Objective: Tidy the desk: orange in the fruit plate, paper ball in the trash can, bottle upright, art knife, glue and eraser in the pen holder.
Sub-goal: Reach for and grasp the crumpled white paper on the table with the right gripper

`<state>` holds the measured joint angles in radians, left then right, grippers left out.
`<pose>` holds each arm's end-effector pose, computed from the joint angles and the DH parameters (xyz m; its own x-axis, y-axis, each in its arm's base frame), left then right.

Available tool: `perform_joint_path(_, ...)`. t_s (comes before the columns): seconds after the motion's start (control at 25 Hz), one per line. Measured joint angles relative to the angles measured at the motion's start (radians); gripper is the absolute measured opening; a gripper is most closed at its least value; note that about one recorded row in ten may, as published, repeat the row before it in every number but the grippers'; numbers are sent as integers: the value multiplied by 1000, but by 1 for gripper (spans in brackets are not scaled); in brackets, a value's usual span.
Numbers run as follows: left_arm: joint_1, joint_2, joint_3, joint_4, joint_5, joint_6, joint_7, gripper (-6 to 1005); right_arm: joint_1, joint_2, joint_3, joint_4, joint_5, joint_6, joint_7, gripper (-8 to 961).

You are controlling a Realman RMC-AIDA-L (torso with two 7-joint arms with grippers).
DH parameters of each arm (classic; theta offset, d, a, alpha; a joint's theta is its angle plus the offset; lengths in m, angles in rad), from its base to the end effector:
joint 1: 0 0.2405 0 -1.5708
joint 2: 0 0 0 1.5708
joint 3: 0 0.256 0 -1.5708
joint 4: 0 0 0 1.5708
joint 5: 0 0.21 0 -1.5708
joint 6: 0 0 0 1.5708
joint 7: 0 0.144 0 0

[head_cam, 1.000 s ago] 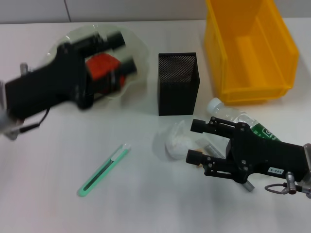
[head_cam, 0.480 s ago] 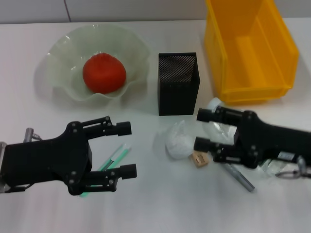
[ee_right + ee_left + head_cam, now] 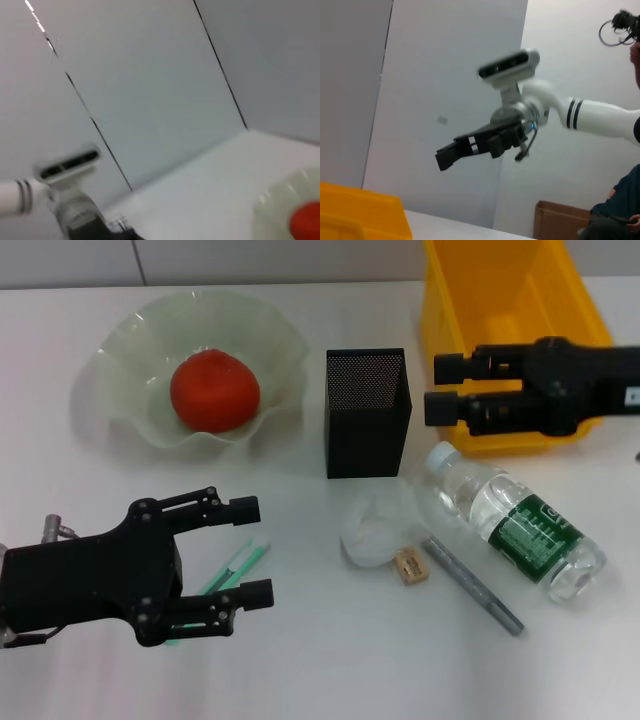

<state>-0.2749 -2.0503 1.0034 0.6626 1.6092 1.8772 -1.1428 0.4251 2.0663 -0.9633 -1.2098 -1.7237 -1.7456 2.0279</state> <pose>-0.2631 0.2369 0.0045 0.6949 0.1717 0.6983 0.2289 -0.9734 0.0115 0.1758 0.3165 0.0599 0.7242 -0.4504 -0.5222 -0.4829 -0.8718 0.0823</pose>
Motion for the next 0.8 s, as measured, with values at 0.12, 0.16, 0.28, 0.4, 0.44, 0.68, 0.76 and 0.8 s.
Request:
perform_joint_path(0.12, 1, -1, 0, 0, 0, -10, 0, 786, 57, -1, -4, -115, -137, -5, 132, 742)
perform_joint_path(0.16, 1, -1, 0, 0, 0, -11, 0, 786, 79, 0, -7, -148, -193, -9, 178, 741)
perform_joint_path(0.28, 1, -2, 0, 0, 0, -20, 1, 786, 150, 4, -12, -212, -344, -29, 296, 741)
perform_joint_path(0.4, 0, -2, 0, 0, 0, -25, 1, 785, 228, 8, -24, -230, -487, -66, 392, 742)
perform_joint_path(0.44, 0, -2, 0, 0, 0, -28, 1, 785, 248, 8, -38, -230, -517, -73, 409, 742)
perform_joint_path(0.68, 0, -2, 0, 0, 0, -41, 1, 785, 331, 9, -146, -187, -651, -66, 492, 741)
perform_joint_path(0.76, 0, -3, 0, 0, 0, -46, 1, 785, 372, 9, -161, -145, -688, -58, 548, 740)
perform_joint_path(0.8, 1, -3, 0, 0, 0, -48, 2, 785, 391, 9, -164, -119, -700, -56, 564, 740)
